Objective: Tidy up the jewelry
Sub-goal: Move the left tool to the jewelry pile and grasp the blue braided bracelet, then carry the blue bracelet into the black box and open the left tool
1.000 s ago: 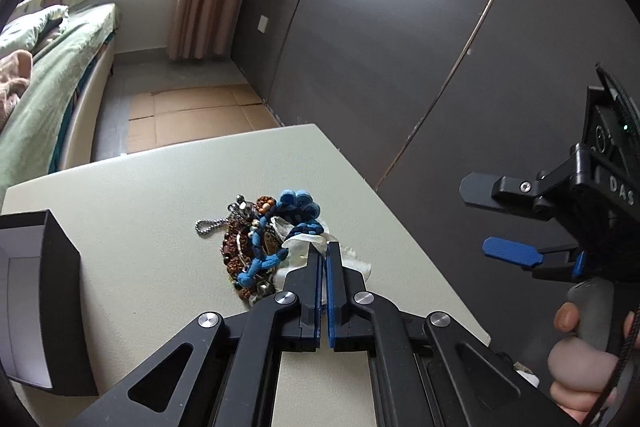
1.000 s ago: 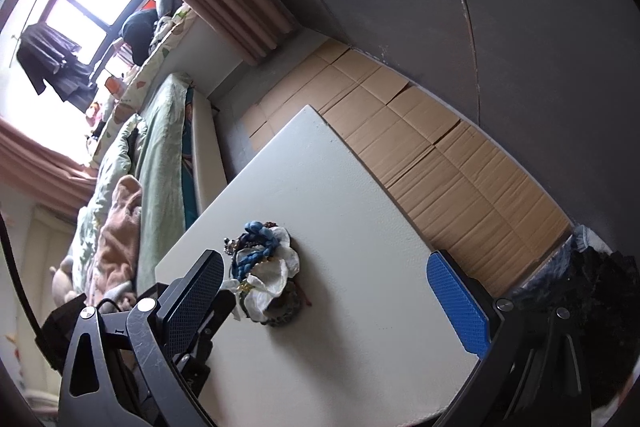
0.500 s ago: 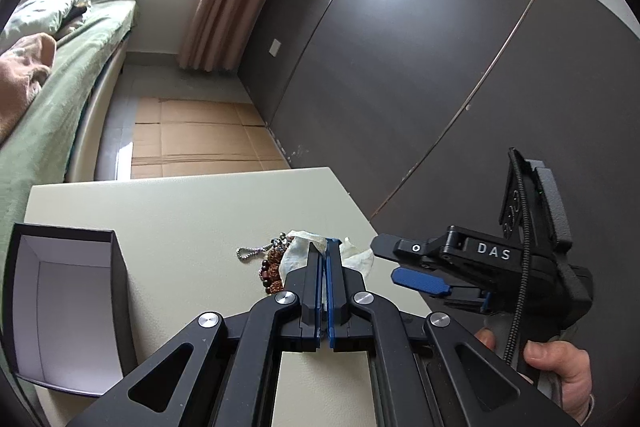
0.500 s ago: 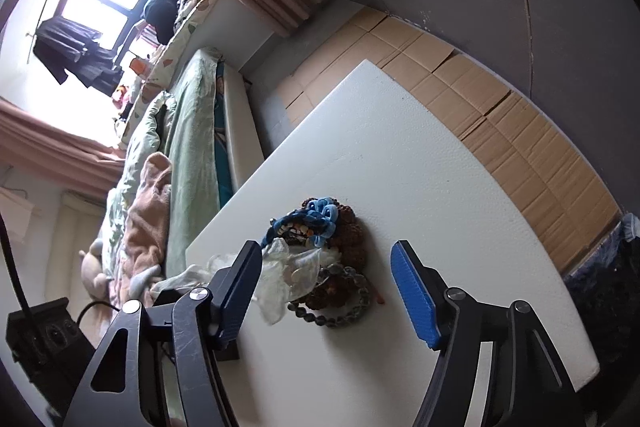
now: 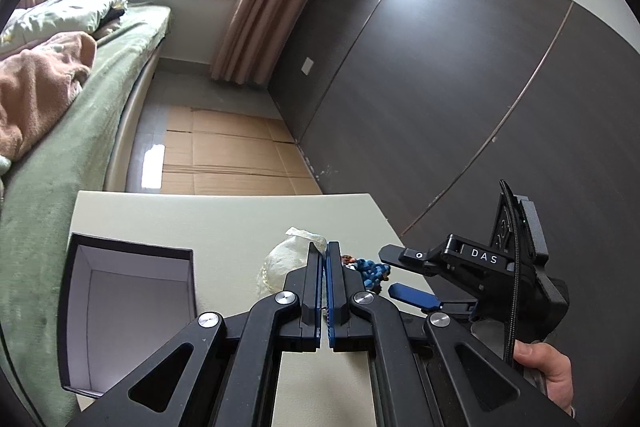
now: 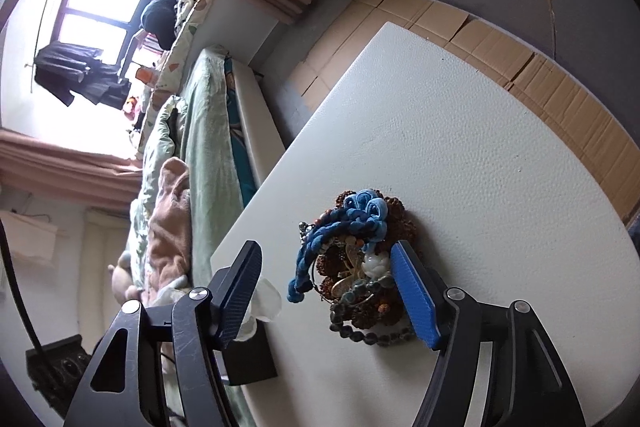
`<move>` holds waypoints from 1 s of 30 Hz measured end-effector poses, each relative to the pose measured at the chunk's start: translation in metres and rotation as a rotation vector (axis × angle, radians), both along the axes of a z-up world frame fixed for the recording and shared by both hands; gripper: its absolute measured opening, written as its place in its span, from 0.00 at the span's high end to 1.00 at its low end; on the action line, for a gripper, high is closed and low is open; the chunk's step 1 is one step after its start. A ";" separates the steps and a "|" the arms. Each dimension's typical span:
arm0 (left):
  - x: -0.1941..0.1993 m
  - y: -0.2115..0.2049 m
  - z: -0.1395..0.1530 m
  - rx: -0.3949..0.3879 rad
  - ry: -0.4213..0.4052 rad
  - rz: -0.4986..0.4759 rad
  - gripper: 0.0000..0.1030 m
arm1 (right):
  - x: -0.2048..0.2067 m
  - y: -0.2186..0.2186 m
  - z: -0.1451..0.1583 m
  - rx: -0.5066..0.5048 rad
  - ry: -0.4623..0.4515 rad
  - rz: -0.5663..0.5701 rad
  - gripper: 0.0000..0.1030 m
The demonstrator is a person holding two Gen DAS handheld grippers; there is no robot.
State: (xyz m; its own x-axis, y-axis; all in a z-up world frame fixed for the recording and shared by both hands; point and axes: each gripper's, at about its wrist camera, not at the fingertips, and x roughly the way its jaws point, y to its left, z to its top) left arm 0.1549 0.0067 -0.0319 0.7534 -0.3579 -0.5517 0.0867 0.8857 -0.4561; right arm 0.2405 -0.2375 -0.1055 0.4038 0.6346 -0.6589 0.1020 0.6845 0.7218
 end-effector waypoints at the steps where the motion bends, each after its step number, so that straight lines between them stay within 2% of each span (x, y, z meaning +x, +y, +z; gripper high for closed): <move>1: 0.002 0.003 0.000 -0.002 0.002 0.009 0.99 | 0.001 0.002 -0.001 0.003 0.001 -0.003 0.33; 8: -0.002 0.017 -0.002 -0.010 0.008 0.047 0.99 | 0.006 0.017 -0.004 -0.114 -0.027 -0.008 0.34; 9: -0.003 0.017 -0.001 -0.009 0.008 0.048 0.99 | 0.004 0.015 -0.003 -0.125 -0.031 -0.018 0.41; 10: -0.005 0.017 -0.001 -0.006 0.007 0.050 0.99 | 0.002 0.013 -0.002 -0.140 -0.036 -0.030 0.61; 12: -0.008 0.019 0.001 -0.004 0.004 0.050 0.99 | -0.001 0.007 -0.002 -0.155 -0.030 -0.044 0.83; 14: -0.012 0.020 0.002 -0.001 0.001 0.054 0.99 | -0.004 0.001 -0.002 -0.129 -0.035 -0.051 0.87; 18: -0.020 0.023 0.007 0.000 -0.009 0.061 0.99 | -0.011 -0.005 0.007 -0.088 -0.069 -0.055 0.89; 21: -0.028 0.028 0.012 -0.005 -0.026 0.073 0.99 | -0.020 -0.004 0.021 -0.070 -0.135 -0.045 0.89; 25: -0.042 0.041 0.021 -0.008 -0.044 0.104 0.99 | -0.031 0.010 0.039 -0.045 -0.224 0.005 0.89; 30: -0.057 0.059 0.025 -0.011 -0.041 0.153 0.99 | -0.047 0.028 0.050 -0.002 -0.289 0.074 0.89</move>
